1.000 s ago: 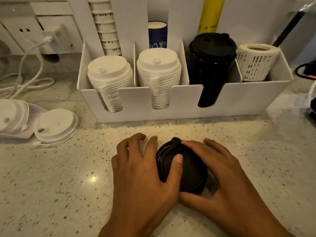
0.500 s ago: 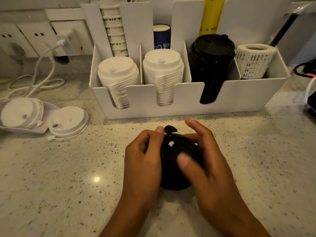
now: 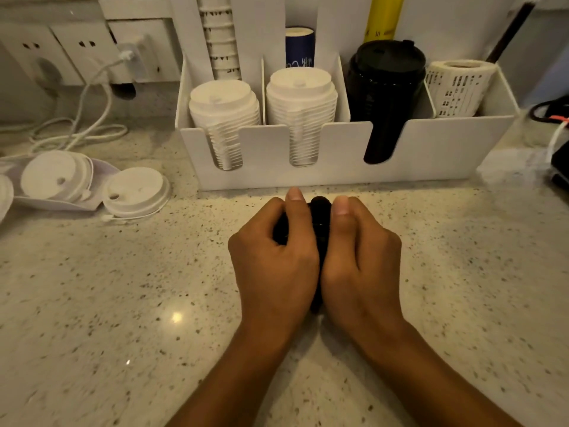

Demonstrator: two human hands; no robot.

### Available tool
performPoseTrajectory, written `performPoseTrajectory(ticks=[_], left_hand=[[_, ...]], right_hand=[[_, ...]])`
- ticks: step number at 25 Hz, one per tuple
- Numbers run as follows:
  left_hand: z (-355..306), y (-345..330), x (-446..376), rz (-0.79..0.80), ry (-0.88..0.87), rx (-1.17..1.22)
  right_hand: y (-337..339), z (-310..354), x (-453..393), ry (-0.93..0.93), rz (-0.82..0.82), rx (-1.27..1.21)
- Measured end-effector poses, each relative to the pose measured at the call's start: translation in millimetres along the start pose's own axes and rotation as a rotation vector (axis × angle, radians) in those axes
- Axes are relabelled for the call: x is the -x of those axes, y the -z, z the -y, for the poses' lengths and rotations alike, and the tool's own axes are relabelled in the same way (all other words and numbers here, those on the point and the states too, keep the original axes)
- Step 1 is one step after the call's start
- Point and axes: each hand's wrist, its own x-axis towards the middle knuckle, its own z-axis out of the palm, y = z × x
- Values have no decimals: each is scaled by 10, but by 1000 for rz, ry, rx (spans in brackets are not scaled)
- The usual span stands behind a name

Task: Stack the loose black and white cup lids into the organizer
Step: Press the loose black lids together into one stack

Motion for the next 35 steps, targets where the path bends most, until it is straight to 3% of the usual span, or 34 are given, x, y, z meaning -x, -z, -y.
performPoseTrajectory(ticks=[9, 13, 15, 19, 22, 29, 35], left_hand=[[29, -44, 31, -16, -61, 44], [-19, -108, 123, 30, 122, 286], [-10, -153, 185, 76, 119, 269], [28, -175, 194, 77, 81, 139], [47, -140, 111, 16, 194, 166], [60, -80, -57, -100, 669, 297], [46, -65, -126, -126, 662, 297]], right_hand=[[37, -42, -15, 53, -95, 21], [120, -31, -112, -199, -218, -110], [164, -62, -184, -344, -278, -173], [142, -17, -158, -397, -277, -219], [81, 18, -74, -422, -210, -287], [-15, 27, 64, -78, 8, 130], [20, -5, 43, 75, 27, 312]])
